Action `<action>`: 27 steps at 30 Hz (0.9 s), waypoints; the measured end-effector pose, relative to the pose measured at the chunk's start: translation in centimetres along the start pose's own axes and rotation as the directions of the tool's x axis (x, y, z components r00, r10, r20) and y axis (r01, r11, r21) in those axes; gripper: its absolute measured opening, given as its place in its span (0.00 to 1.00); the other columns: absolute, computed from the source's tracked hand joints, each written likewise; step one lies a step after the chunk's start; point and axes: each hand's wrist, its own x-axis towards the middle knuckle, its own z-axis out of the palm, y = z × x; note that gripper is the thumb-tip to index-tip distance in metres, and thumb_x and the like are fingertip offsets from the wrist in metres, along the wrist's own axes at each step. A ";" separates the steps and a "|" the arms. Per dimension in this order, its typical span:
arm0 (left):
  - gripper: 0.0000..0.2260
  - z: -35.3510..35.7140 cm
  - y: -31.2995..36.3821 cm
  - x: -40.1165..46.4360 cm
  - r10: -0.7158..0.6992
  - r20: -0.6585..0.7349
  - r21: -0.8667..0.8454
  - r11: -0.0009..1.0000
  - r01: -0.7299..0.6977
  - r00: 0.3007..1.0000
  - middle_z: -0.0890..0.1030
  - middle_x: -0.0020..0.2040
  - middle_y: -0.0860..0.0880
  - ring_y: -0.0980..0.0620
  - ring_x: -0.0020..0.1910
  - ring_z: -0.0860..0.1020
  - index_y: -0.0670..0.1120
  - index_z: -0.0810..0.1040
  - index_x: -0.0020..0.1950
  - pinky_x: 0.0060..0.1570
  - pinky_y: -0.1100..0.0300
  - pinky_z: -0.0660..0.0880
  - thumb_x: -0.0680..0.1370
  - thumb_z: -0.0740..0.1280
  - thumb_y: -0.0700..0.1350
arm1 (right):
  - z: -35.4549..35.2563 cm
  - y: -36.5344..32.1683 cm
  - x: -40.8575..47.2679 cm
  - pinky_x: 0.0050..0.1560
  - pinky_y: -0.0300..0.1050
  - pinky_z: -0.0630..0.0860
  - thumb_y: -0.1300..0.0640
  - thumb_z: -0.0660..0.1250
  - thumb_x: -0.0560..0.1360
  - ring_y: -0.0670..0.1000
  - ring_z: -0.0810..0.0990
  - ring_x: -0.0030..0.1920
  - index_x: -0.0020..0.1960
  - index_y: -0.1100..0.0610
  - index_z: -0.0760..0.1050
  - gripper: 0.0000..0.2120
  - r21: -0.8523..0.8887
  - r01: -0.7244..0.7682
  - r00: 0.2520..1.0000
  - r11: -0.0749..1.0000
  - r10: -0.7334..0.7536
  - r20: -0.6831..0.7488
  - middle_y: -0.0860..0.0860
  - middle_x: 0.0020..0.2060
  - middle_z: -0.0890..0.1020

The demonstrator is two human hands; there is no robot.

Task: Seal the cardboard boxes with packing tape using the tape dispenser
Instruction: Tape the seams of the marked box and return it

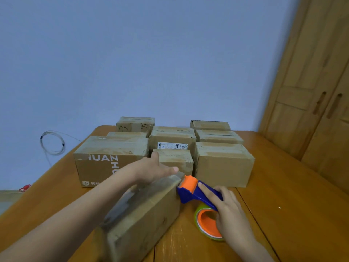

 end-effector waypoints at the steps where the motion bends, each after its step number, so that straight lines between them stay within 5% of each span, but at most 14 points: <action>1: 0.43 0.4 0.2 0.2 -0.023 -0.007 0.084 0.996 0.024 1.000 0.60 0.76 0.39 0.40 0.71 0.66 0.44 0.48 0.78 0.68 0.48 0.67 0.74 0.59 0.69 | 0.4 -0.6 -0.2 0.30 0.39 0.76 0.65 0.84 0.47 0.50 0.79 0.43 0.72 0.47 0.64 0.58 -0.018 -0.014 1.000 1.000 0.014 -0.002 0.50 0.48 0.77; 6: 0.47 2.3 -0.1 0.5 -0.062 -0.058 0.208 0.976 0.073 0.996 0.54 0.76 0.38 0.37 0.75 0.55 0.48 0.43 0.78 0.70 0.40 0.61 0.72 0.60 0.71 | 0.7 -2.4 -1.5 0.27 0.38 0.76 0.59 0.85 0.40 0.50 0.79 0.39 0.70 0.49 0.67 0.60 -0.026 -0.083 0.992 0.996 0.085 0.088 0.50 0.46 0.77; 9: 0.47 3.3 0.0 0.3 -0.027 -0.122 0.269 0.961 0.060 0.992 0.57 0.75 0.39 0.37 0.74 0.58 0.51 0.43 0.78 0.67 0.36 0.62 0.71 0.61 0.72 | -0.2 -2.7 -2.4 0.27 0.39 0.77 0.54 0.86 0.40 0.51 0.80 0.39 0.70 0.48 0.65 0.61 -0.109 -0.127 0.983 0.986 0.140 0.122 0.50 0.47 0.77; 11: 0.46 3.5 -0.1 0.3 -0.006 -0.156 0.278 0.959 0.050 0.988 0.61 0.74 0.39 0.38 0.72 0.62 0.51 0.45 0.78 0.66 0.36 0.65 0.70 0.62 0.71 | -1.6 -3.2 -2.4 0.42 0.46 0.79 0.52 0.83 0.56 0.53 0.77 0.52 0.76 0.45 0.52 0.58 -0.143 -0.132 0.975 0.981 0.155 0.158 0.53 0.57 0.73; 12: 0.46 3.6 -0.2 0.4 0.005 -0.164 0.265 0.963 0.040 0.986 0.63 0.72 0.39 0.38 0.70 0.64 0.50 0.47 0.77 0.64 0.37 0.67 0.70 0.63 0.71 | -2.1 -3.4 -2.5 0.55 0.47 0.75 0.54 0.76 0.68 0.53 0.70 0.62 0.77 0.43 0.41 0.52 -0.146 -0.110 0.969 0.983 0.138 0.204 0.54 0.64 0.67; 14: 0.46 3.5 -0.5 0.7 0.031 -0.180 0.252 0.968 0.015 0.983 0.66 0.70 0.39 0.38 0.67 0.68 0.50 0.49 0.76 0.62 0.39 0.70 0.68 0.65 0.71 | -2.9 -3.4 -2.7 0.66 0.45 0.66 0.58 0.63 0.78 0.53 0.58 0.69 0.74 0.38 0.32 0.44 -0.125 -0.063 0.956 0.990 0.096 0.276 0.52 0.70 0.55; 27: 0.47 3.7 -0.4 1.0 0.038 -0.201 0.227 0.974 0.009 0.979 0.70 0.64 0.41 0.39 0.60 0.74 0.50 0.49 0.73 0.57 0.41 0.74 0.65 0.67 0.71 | -3.4 -4.8 -2.7 0.67 0.50 0.63 0.55 0.62 0.80 0.57 0.56 0.71 0.75 0.41 0.32 0.42 -0.206 -0.103 0.919 0.973 0.172 0.355 0.55 0.72 0.53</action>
